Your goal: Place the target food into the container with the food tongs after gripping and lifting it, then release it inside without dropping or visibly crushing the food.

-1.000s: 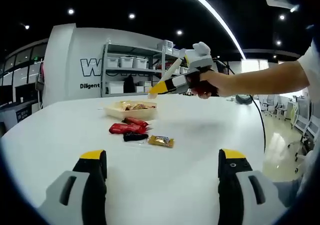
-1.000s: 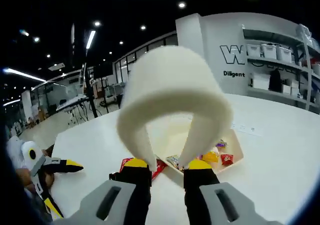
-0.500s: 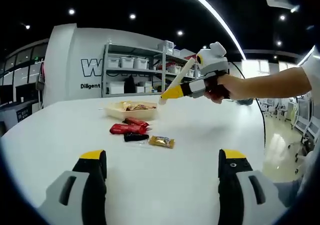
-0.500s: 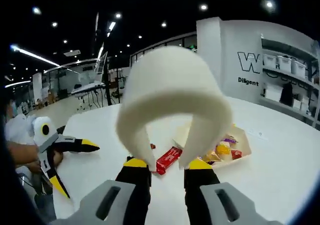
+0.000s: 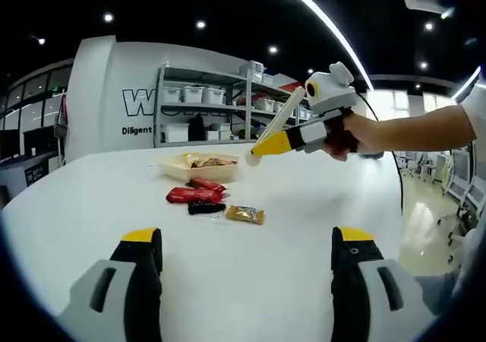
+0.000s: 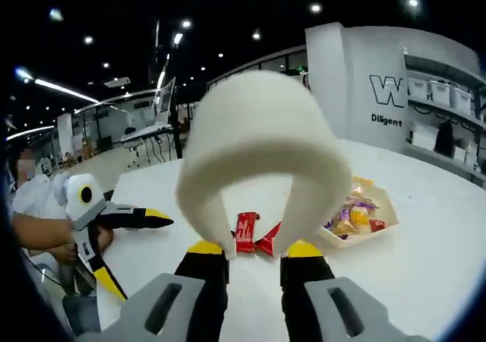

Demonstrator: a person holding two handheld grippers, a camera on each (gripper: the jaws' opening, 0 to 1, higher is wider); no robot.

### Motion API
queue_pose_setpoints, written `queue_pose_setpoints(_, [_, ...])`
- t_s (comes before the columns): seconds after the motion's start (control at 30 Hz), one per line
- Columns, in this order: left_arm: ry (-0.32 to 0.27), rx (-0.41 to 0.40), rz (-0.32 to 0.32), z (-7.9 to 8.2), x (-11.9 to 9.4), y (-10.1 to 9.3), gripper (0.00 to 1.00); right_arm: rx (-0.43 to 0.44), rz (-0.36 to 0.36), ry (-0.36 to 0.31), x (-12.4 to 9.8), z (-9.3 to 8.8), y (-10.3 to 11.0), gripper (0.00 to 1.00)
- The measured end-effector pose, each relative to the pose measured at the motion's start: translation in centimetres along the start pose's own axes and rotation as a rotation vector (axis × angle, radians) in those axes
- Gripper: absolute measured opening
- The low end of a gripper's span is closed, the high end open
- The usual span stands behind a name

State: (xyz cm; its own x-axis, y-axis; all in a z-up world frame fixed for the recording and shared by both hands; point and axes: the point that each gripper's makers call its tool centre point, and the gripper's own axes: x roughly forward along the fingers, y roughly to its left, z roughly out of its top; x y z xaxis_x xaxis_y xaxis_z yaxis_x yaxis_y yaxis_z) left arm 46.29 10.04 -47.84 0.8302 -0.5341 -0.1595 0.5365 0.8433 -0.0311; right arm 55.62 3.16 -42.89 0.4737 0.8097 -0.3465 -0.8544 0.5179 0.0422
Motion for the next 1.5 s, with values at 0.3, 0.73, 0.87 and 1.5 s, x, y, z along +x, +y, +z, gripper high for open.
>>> queue_pose_setpoints(0.3, [0.000, 0.002, 0.001, 0.0, 0.0, 0.1, 0.91, 0.012, 0.036, 0.031, 1.0, -1.5, 2.7, 0.21])
queue_pose_setpoints(0.73, [0.008, 0.014, 0.000, -0.2, 0.1, -0.1, 0.90, 0.041, 0.058, 0.135, 1.1, -3.6, 4.1, 0.21])
queue_pose_setpoints(0.87, [0.007, 0.007, -0.002, -0.2, 0.0, -0.1, 0.90, 0.068, 0.043, 0.164, 1.5, -3.9, 4.0, 0.21])
queue_pose_setpoints(1.5, [0.006, 0.003, 0.000, -0.2, 0.0, -0.1, 0.90, 0.060, -0.029, 0.276, 2.8, -5.4, 4.0, 0.22])
